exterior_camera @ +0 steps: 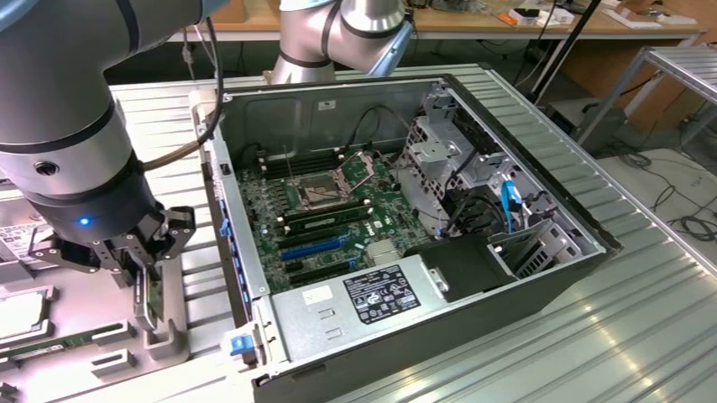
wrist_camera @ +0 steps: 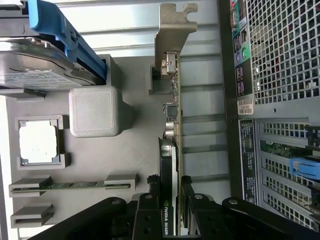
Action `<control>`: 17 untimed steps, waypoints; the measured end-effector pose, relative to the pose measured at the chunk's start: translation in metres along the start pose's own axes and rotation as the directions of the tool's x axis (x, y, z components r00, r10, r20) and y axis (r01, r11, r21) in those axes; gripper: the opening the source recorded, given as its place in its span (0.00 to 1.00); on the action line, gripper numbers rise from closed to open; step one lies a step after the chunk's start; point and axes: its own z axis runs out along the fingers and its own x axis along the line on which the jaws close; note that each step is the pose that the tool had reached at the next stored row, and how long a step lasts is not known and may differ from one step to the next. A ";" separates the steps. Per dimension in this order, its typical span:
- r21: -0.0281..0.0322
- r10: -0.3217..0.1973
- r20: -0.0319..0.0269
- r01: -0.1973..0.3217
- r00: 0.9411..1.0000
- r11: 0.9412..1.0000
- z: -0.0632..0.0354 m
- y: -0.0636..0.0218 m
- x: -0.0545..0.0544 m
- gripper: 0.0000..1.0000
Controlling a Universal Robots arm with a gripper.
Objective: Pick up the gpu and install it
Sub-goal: 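Pick up the gpu and move the gpu toward the slot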
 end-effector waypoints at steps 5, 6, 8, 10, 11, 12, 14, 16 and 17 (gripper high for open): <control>0.000 0.000 0.000 0.000 1.000 1.000 -0.0039 0.0002 0.000 0.27; 0.000 0.000 0.000 0.000 1.000 1.000 -0.0062 0.0003 0.000 0.27; 0.000 0.000 0.000 0.000 1.000 1.000 -0.0078 0.0003 0.000 0.27; 0.000 0.000 0.000 0.000 1.000 1.000 -0.0096 0.0004 0.000 0.27; 0.000 0.000 0.000 0.000 1.000 1.000 -0.0104 0.0005 0.000 0.27; 0.000 0.000 0.000 0.000 1.000 1.000 -0.0111 0.0005 0.000 0.27; 0.000 0.000 0.000 0.000 1.000 1.000 -0.0129 0.0006 0.000 0.27; 0.000 0.000 0.000 0.000 1.000 1.000 -0.0147 0.0007 0.000 0.27; 0.000 0.000 0.000 0.000 1.000 1.000 -0.0156 0.0007 0.000 0.27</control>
